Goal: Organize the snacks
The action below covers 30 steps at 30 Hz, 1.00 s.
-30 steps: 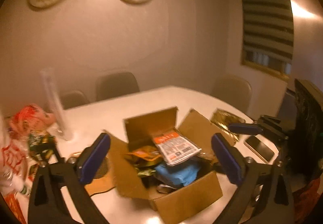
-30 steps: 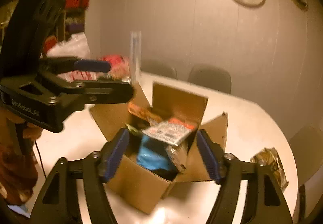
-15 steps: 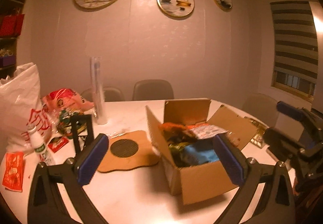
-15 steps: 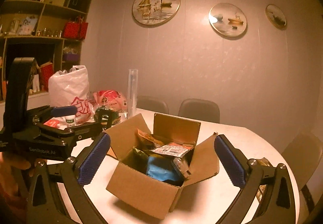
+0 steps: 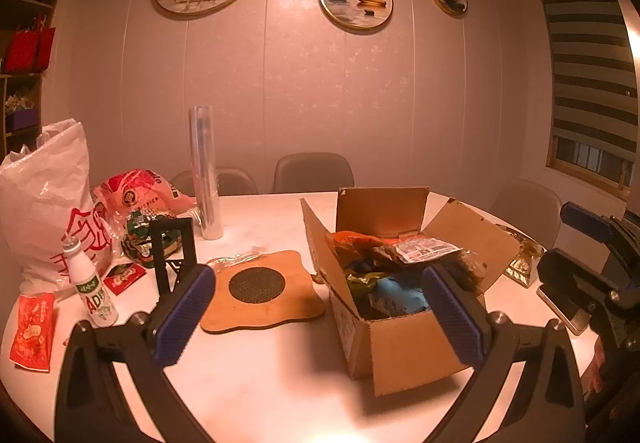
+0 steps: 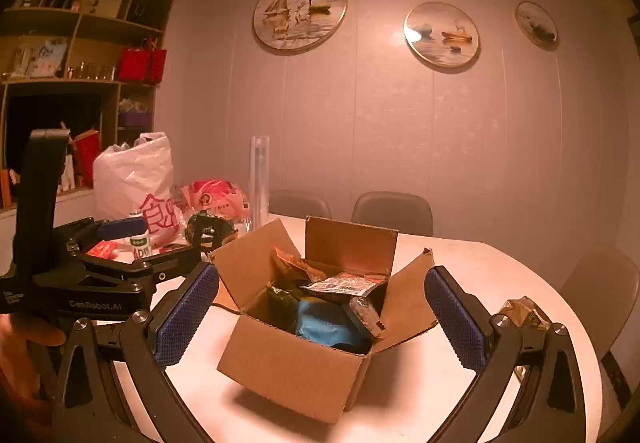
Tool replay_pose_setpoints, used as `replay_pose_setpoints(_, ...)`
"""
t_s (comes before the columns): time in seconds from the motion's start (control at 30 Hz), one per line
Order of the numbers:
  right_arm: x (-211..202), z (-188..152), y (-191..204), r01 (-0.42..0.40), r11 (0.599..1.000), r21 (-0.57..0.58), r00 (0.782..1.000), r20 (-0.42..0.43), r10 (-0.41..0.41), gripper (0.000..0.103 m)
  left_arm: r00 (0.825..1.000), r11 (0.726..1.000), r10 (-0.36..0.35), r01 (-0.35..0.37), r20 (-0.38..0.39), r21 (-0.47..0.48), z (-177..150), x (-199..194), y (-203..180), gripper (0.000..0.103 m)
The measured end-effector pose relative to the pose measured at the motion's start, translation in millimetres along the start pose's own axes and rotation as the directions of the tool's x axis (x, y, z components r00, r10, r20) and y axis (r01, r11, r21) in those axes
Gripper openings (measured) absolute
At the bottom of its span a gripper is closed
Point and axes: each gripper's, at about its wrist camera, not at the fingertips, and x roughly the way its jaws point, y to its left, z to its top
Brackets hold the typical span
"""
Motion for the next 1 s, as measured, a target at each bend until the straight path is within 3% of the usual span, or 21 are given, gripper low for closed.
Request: replay_pose_setpoints(1.0,-0.6,-8.4,-0.4,-0.016,1.0,0.011,1.0,-0.013,0.016,0.103,1.0,1.0,-0.005,0.005,-0.008,-0.008,-3.2,-2.3,-3.2,0.102)
